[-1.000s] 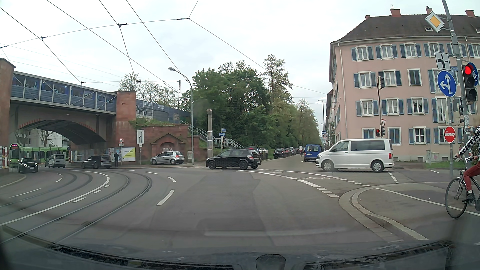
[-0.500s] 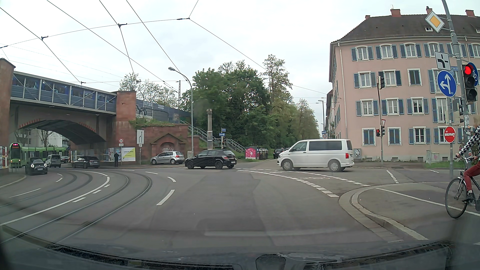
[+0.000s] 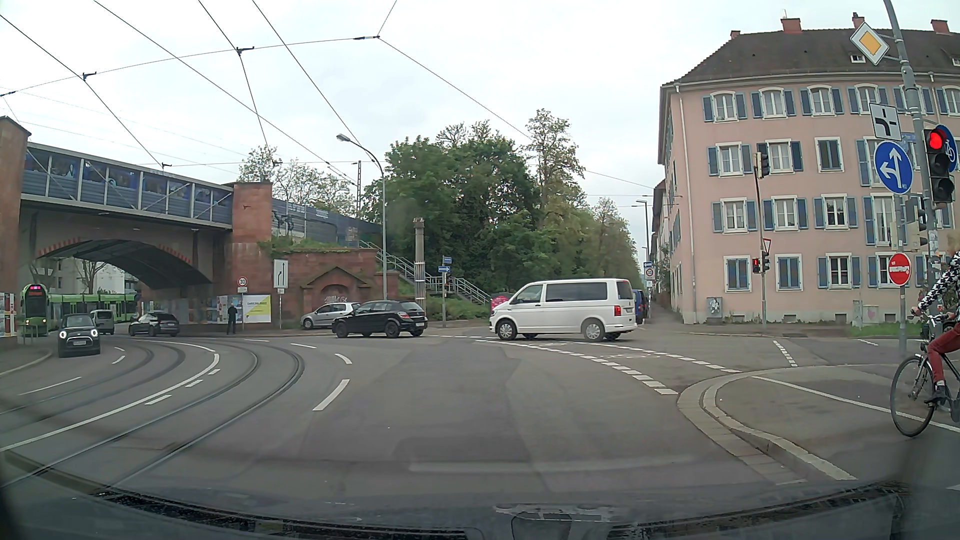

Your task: Follow the waypoints while adhering to traffic rules and regulations

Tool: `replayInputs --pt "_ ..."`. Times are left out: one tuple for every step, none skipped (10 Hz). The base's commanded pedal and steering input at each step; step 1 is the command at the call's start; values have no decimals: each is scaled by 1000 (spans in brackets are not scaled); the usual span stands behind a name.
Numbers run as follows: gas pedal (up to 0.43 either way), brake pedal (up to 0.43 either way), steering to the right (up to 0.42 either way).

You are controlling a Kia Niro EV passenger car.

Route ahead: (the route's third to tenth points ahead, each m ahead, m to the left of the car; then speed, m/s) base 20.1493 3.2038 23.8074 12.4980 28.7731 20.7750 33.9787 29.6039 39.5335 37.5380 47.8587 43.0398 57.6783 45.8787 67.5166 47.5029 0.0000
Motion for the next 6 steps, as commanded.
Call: replayInputs --pt "0 244 -8" --pt "0 244 -8" --pt "0 244 -8" --pt "0 244 -8" --pt "0 244 -8" --pt "0 244 -8"
